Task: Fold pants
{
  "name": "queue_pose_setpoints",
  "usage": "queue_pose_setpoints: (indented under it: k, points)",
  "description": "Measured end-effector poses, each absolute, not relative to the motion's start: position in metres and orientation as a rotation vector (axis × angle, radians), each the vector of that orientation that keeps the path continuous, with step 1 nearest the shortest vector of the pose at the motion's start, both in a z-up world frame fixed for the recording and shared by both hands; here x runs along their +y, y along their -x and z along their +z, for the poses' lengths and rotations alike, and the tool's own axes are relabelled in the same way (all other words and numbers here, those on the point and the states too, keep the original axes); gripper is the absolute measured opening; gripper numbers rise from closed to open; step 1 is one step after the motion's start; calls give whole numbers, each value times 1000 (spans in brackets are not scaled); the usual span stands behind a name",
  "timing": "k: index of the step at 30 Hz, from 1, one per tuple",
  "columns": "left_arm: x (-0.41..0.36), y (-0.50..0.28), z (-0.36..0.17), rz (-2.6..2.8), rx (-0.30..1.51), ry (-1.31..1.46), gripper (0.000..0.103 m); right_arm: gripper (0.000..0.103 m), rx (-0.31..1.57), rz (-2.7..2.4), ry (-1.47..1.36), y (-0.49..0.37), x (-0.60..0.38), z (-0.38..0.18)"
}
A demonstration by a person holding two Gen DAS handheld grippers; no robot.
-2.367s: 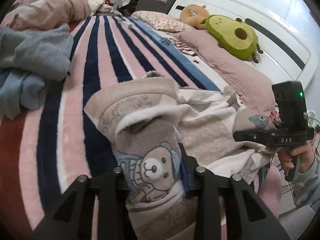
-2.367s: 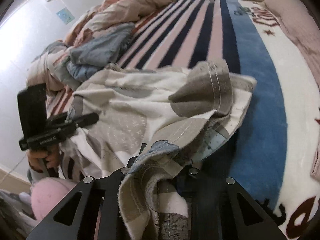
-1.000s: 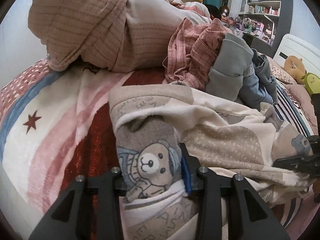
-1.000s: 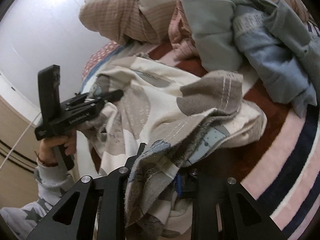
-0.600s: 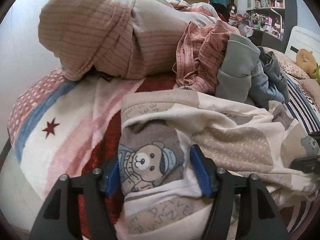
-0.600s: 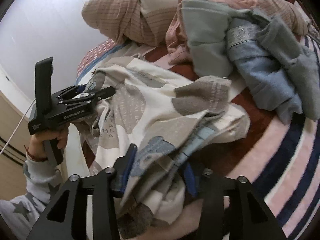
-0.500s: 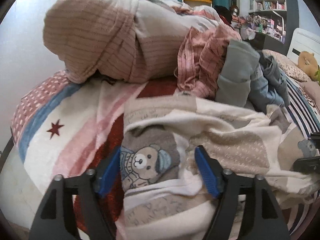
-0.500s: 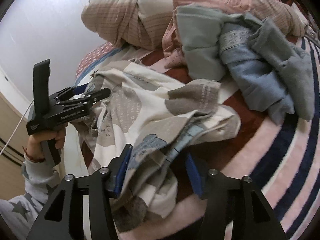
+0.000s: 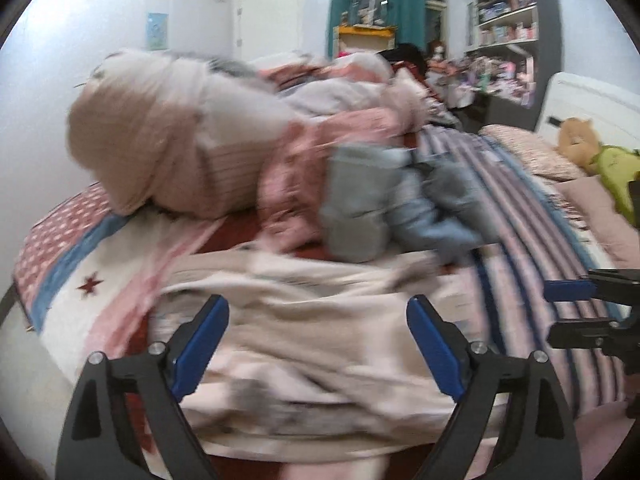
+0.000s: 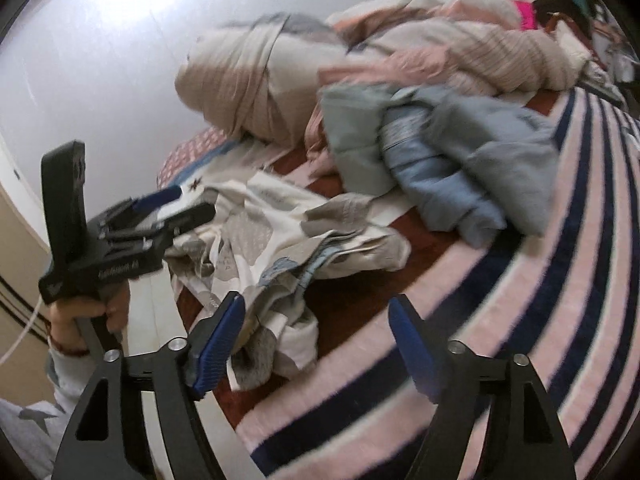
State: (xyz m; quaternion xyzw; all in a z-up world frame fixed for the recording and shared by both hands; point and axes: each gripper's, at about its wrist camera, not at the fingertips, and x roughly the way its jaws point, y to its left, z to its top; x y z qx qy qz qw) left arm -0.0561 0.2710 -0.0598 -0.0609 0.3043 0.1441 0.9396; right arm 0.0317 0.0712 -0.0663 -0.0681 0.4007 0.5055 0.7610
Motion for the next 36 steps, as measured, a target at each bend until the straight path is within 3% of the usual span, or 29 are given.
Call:
queue_pose_setpoints:
  k: [13, 22, 36]
  points:
    - [102, 23, -12, 74, 442, 28, 101, 102, 651, 741, 54, -14, -114, -35]
    - [26, 11, -11, 7, 386, 5, 101, 102, 471, 413, 82, 17, -207, -30]
    - [13, 13, -19, 22, 380, 7, 101, 102, 429, 407, 34, 32, -232, -28]
